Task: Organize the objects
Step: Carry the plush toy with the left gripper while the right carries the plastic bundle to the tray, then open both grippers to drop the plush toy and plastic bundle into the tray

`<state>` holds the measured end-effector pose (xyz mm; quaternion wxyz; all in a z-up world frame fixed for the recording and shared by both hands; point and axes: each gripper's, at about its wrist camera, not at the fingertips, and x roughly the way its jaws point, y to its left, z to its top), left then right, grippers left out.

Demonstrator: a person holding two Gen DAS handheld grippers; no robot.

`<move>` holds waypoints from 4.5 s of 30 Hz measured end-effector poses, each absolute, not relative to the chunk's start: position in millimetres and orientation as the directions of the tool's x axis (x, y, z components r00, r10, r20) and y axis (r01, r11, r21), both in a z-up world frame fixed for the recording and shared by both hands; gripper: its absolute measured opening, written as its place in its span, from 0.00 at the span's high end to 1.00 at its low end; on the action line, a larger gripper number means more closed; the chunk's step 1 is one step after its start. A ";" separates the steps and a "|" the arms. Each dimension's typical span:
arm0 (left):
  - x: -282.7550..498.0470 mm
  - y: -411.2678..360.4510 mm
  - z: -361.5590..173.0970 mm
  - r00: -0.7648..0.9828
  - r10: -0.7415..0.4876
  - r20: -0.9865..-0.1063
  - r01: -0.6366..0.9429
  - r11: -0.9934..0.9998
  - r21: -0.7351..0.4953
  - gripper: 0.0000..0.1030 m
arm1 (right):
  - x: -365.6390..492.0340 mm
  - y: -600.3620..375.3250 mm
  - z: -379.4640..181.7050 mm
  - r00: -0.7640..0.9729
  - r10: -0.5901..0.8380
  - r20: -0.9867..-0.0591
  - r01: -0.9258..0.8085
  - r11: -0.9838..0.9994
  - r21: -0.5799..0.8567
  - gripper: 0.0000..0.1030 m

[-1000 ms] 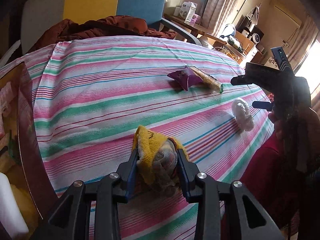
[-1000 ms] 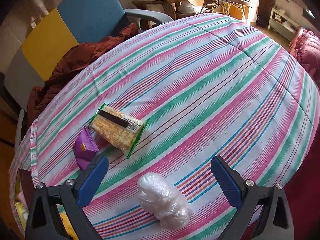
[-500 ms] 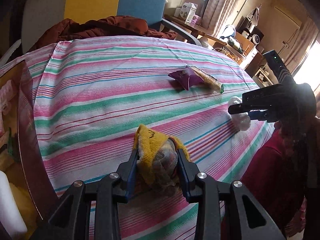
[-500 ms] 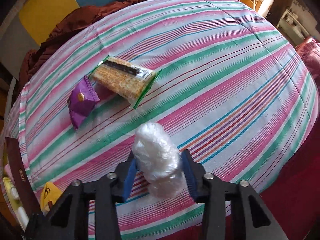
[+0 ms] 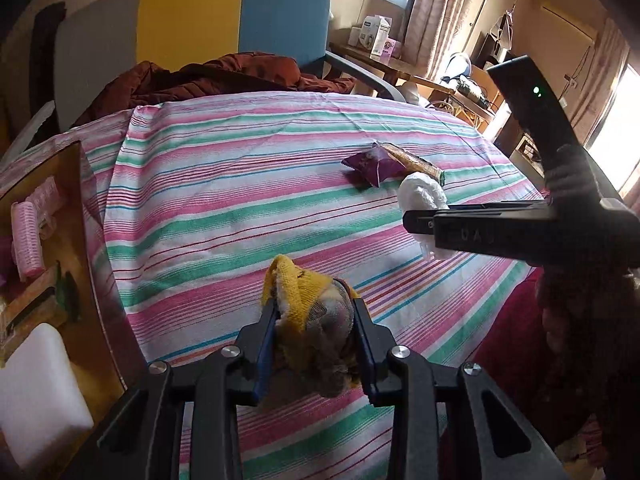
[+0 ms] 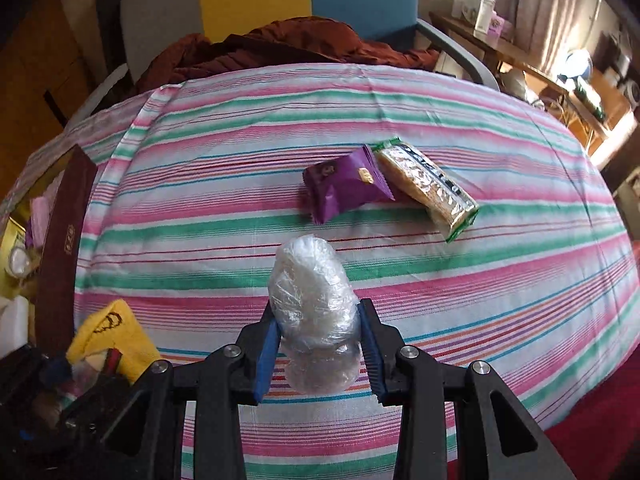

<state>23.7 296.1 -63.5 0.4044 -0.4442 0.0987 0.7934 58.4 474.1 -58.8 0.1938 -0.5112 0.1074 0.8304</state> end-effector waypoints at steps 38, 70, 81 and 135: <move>-25.2 95.9 26.2 -0.632 0.437 -0.640 -0.414 -0.889 -0.198 0.67 | 15.2 284.6 19.4 -0.668 0.202 -0.716 -0.075 -0.976 -0.205 0.62; -60.2 -39.0 15.9 -0.700 0.303 -0.647 -0.143 -0.947 -0.289 0.67 | -44.8 189.6 10.3 -0.665 -0.026 -0.746 0.152 -0.983 -0.102 0.62; -82.3 -27.0 11.2 -0.675 0.335 -0.658 -0.184 -0.939 -0.289 0.67 | -72.9 169.8 5.6 -0.637 -0.111 -0.763 0.193 -0.981 -0.019 0.62; -28.8 11.5 11.3 -0.737 0.132 -0.663 -0.142 -0.989 -0.039 0.53 | -33.7 174.9 12.5 -0.702 -0.096 -0.706 0.130 -0.991 0.006 0.01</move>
